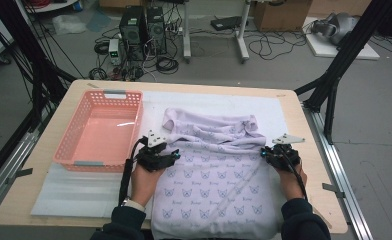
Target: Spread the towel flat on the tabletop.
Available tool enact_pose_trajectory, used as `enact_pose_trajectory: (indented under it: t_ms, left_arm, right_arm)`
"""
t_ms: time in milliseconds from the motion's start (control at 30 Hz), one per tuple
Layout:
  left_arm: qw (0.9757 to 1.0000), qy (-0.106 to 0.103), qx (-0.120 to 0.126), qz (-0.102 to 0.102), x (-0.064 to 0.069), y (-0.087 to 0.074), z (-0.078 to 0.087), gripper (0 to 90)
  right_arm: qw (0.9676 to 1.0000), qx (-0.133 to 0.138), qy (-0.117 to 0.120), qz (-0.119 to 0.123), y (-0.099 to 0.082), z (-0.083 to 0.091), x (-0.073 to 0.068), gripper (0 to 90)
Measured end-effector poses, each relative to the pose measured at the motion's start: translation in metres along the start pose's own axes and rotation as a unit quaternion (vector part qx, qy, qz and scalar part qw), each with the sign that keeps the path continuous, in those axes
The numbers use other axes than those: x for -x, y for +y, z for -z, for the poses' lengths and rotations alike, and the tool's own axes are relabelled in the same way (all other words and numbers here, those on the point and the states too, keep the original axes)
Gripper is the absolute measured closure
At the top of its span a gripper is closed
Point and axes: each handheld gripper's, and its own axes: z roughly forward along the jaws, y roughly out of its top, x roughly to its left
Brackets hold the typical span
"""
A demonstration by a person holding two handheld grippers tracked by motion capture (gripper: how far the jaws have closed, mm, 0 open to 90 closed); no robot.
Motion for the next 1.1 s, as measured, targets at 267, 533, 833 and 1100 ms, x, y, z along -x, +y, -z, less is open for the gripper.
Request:
enact_pose_trajectory:
  t_ms: [267, 533, 833, 1100]
  left_arm:
    - [0.9999, -0.009, -0.010, -0.008, 0.006, -0.018, 0.017, 42.9]
    - [0.9998, -0.010, -0.016, -0.001, 0.009, -0.036, 0.033, 40.3]
    - [0.9993, -0.017, -0.032, 0.001, 0.023, -0.062, 0.058, 41.1]
    - [0.9993, -0.014, -0.028, -0.018, 0.030, -0.075, 0.073, 52.1]
  right_arm:
    - [0.9988, 0.031, 0.024, -0.030, -0.017, 0.030, -0.005, 55.7]
    - [0.9978, 0.023, 0.054, -0.031, -0.039, 0.053, -0.017, 49.0]
    - [0.9976, 0.001, 0.066, -0.021, -0.065, 0.073, -0.040, 51.6]
    - [0.9976, -0.006, 0.062, -0.029, -0.081, 0.088, -0.048, 62.3]
